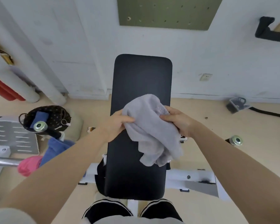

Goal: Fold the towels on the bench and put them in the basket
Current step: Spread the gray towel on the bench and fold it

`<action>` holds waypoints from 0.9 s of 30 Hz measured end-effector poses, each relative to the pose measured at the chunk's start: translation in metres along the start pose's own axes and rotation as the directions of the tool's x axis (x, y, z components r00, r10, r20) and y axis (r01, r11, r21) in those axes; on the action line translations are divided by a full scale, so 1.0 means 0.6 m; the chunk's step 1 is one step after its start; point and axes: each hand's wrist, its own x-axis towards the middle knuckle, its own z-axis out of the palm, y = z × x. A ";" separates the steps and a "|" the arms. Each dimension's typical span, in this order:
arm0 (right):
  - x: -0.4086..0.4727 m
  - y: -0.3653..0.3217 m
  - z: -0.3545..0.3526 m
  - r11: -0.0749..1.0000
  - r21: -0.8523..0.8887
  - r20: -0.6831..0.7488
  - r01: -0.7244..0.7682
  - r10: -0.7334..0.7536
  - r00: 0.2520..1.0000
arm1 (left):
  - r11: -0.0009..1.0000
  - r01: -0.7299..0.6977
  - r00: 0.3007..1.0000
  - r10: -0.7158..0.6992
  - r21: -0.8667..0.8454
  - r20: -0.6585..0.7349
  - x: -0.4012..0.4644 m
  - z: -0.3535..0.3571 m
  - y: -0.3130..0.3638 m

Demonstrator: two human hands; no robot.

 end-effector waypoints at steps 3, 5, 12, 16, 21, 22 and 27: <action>0.016 0.008 0.011 0.987 -0.161 0.046 0.011 -0.003 0.999 | 0.995 -0.043 0.998 0.038 -0.087 -0.056 0.019 -0.009 -0.017; 0.026 0.013 0.027 0.958 -0.281 0.061 0.049 -0.034 0.998 | 0.998 -0.050 0.980 0.044 -0.027 -0.192 0.038 -0.007 -0.020; 0.084 0.029 0.018 0.442 -0.891 -0.235 -0.105 -0.250 0.939 | 0.934 -0.118 0.931 0.223 0.337 -0.290 0.101 -0.040 -0.004; 0.118 0.024 0.002 0.341 -0.924 -0.270 -0.173 -0.262 0.926 | 0.884 -0.198 0.924 0.312 0.424 -0.219 0.134 -0.081 -0.006; 0.164 0.017 -0.050 0.101 -0.937 -0.349 -0.334 -0.279 0.895 | 0.816 -0.225 0.855 0.428 0.532 -0.295 0.175 -0.115 -0.001; 0.175 0.014 -0.062 0.055 -0.927 -0.368 -0.370 -0.310 0.877 | 0.782 -0.234 0.838 0.463 0.577 -0.289 0.187 -0.122 0.000; 0.255 -0.006 -0.111 0.370 -0.836 -0.529 -0.405 -0.349 0.773 | 0.536 -0.160 0.787 0.576 0.829 -0.220 0.248 -0.137 0.015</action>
